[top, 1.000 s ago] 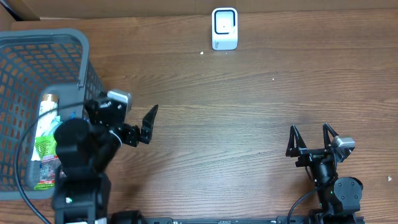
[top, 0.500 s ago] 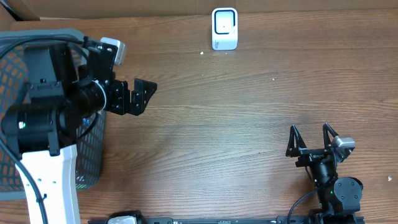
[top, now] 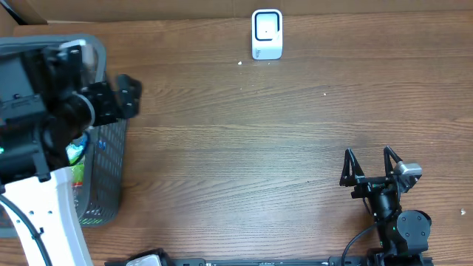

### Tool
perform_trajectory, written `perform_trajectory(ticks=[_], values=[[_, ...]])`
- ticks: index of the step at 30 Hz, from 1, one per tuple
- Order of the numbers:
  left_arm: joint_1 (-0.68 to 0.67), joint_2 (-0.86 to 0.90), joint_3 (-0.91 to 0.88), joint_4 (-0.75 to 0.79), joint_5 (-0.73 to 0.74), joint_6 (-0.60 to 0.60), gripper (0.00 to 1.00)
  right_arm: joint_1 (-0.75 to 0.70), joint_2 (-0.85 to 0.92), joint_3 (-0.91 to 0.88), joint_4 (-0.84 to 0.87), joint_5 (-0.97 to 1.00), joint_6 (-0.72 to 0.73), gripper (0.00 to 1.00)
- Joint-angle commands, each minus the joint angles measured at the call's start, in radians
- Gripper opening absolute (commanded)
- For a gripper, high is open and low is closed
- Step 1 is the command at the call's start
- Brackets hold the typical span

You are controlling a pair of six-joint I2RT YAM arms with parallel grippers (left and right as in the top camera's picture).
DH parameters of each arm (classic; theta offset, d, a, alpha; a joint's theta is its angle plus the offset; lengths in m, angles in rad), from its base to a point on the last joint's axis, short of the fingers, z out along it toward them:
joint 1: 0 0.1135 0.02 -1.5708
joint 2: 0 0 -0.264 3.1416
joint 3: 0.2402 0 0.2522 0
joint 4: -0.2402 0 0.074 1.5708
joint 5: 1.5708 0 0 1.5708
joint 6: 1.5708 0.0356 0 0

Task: Scan the item barcode
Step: 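Reach the left gripper into the basket and grasp the green snack bag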

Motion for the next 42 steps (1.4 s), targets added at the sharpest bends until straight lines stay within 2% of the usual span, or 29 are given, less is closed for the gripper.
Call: perform_trajectory(ticks=[1,5,9,11,14,18,22,28,33,42], values=[[0.069,0.039,0.035,-0.035,-0.14,-0.074,1.0,0.003,-0.008,-0.011,0.003,0.007,0.0,1.0],[0.131,0.092,0.035,-0.065,-0.261,-0.144,1.0,0.003,-0.008,-0.011,0.003,0.007,0.0,1.0],[0.138,0.137,0.034,-0.105,-0.459,-0.27,1.0,0.003,-0.008,-0.011,0.003,0.007,0.0,1.0],[0.138,0.153,0.034,-0.122,-0.504,-0.299,1.0,0.003,-0.008,-0.011,0.003,0.007,0.0,1.0],[0.148,0.191,0.034,-0.134,-0.527,-0.31,1.0,0.003,-0.008,-0.011,0.003,0.007,0.0,1.0],[0.229,0.241,0.034,-0.162,-0.515,-0.334,1.0,0.003,-0.008,-0.011,0.003,0.007,0.0,1.0],[0.291,0.267,0.026,-0.196,-0.501,-0.357,0.96,0.003,-0.008,-0.011,0.003,0.007,0.0,1.0],[0.348,0.268,-0.089,-0.192,-0.496,-0.373,0.93,0.003,-0.008,-0.011,0.003,0.007,0.0,1.0],[0.373,0.268,-0.259,-0.068,-0.496,-0.388,0.86,0.003,-0.008,-0.011,0.003,0.007,0.0,1.0],[0.391,0.268,-0.47,0.116,-0.559,-0.407,0.87,0.003,-0.008,-0.011,0.003,0.007,0.0,1.0]])
